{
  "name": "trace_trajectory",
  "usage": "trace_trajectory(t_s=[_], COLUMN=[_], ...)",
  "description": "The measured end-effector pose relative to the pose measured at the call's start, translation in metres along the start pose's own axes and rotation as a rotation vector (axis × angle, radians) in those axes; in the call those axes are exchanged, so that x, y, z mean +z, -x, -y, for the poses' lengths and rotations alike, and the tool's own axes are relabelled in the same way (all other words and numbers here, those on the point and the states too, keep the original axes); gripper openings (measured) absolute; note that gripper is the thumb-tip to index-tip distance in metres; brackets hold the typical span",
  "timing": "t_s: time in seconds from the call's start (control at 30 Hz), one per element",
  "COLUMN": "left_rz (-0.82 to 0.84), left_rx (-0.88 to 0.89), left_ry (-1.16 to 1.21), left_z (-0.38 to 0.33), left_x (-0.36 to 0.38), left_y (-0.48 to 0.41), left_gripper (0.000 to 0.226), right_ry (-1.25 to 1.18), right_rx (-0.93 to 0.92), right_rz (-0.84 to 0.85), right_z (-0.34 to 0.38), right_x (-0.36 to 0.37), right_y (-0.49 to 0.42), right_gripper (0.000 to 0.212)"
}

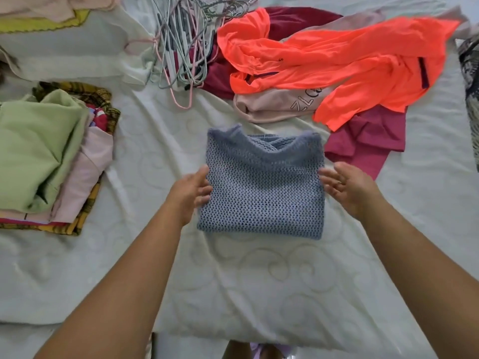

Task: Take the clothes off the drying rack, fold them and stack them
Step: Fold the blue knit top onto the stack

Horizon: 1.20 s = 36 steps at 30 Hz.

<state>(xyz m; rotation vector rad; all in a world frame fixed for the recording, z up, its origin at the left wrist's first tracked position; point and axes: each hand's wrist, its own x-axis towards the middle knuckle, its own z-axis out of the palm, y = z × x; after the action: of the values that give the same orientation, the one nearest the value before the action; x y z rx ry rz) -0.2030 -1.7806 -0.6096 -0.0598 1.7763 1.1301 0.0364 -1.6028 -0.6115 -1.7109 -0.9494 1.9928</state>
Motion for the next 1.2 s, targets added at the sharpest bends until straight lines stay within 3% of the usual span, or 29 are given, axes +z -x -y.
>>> trace_trajectory(t_s=[0.07,0.13,0.2,0.23,0.3,0.47,0.63,0.77,0.93,1.07,1.2], left_rz=[-0.164,-0.141,-0.088,-0.070,-0.065,-0.095,-0.032,-0.025,-0.006,0.030,0.035], left_rx=[0.057,0.037,0.016,0.027,0.079,-0.002,-0.261,-0.239,-0.300,-0.305,-0.212], left_ry=[-0.282,-0.314,-0.304,-0.321,-0.348,-0.172,-0.135,-0.160,0.029,0.282,0.224], left_z=[0.032,0.055,0.064,0.067,0.072,0.088,0.133,0.132,0.100,0.084,0.092], left_x=[-0.005,-0.009,-0.005,-0.002,0.004,-0.010,-0.037,-0.035,-0.014,-0.005,-0.015], left_y=[-0.007,-0.004,0.002,0.005,0.010,0.036,0.080,0.081,0.079,0.093,0.108], left_gripper=[0.025,0.040,0.056,0.054,0.038,0.019,0.032,0.030,0.046,0.025,0.033], right_ry=[0.209,0.319,0.315,0.279,0.183,0.061,0.075,-0.047,-0.055,-0.140,-0.179], right_rx=[-0.034,-0.010,-0.014,-0.009,0.044,0.253,0.373,0.373,0.369,0.293,0.316], right_rz=[-0.049,-0.034,-0.023,-0.030,-0.044,0.090,0.102,0.132,0.148,0.192,0.199], right_z=[-0.025,-0.053,-0.073,-0.080,-0.085,-0.084,-0.115,-0.116,-0.095,-0.088,-0.092], right_x=[-0.009,-0.014,-0.010,-0.006,0.001,-0.005,-0.026,-0.023,-0.017,-0.025,-0.028], right_y=[-0.002,0.003,0.012,0.016,0.022,0.044,0.081,0.094,0.094,0.102,0.117], right_gripper=[0.017,0.016,0.012,0.009,0.027,0.020,0.032,0.013,0.028,0.032,0.041])
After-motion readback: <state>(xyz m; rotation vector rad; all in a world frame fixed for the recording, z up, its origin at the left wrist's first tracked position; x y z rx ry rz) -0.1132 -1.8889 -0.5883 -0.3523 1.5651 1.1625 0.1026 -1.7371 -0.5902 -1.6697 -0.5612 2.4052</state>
